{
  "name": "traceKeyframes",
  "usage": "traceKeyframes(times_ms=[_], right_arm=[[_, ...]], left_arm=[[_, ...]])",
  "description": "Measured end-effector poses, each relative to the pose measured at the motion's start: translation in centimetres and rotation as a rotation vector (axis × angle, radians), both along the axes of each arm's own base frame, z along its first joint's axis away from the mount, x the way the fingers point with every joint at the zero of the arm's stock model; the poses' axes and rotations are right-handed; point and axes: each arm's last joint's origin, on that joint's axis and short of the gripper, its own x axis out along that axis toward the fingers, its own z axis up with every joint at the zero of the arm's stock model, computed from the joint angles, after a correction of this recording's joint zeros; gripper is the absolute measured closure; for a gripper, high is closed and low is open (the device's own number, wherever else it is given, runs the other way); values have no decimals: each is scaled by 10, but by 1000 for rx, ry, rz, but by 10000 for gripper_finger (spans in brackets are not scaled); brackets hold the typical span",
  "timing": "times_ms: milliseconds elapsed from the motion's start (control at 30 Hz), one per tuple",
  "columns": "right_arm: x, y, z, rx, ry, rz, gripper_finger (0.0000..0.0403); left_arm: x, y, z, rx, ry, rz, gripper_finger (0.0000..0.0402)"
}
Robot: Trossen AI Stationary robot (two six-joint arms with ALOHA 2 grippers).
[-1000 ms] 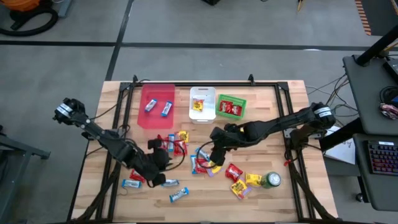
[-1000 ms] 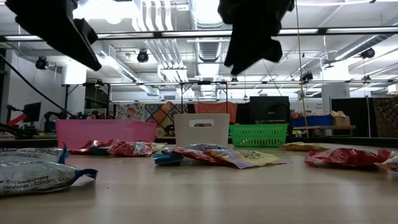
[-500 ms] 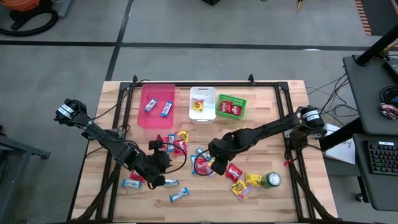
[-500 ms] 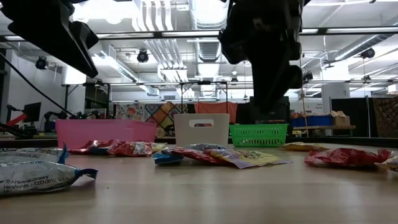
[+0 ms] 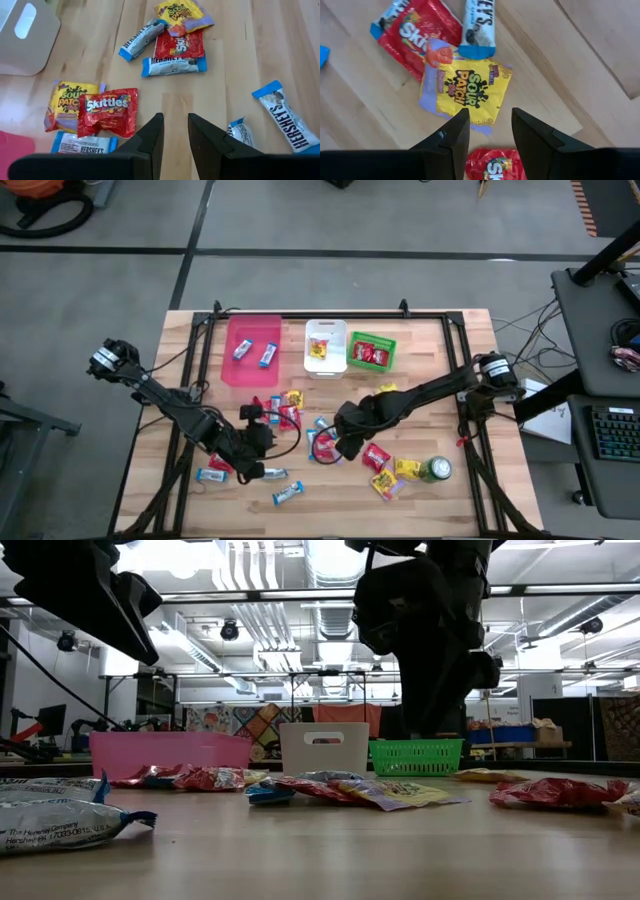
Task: Sort candy
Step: Put the yellow candy into the white bin
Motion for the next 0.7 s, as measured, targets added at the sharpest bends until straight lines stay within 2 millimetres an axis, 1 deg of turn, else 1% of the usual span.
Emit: traceKeyframes(times_ms=[167, 367, 533, 700], right_arm=[[1, 5, -8, 2, 22, -39, 266], [6, 5, -25, -29, 63, -65, 266], [8, 5, -35, -47, 76, -82, 266], [12, 6, -34, -40, 35, -86, 266]], left_arm=[[-2, 1, -1, 22, 24, -7, 329], [-2, 2, -2, 37, 30, -20, 329], [-2, 2, -2, 40, 30, -23, 329], [-2, 2, -1, 55, 23, -16, 329]])
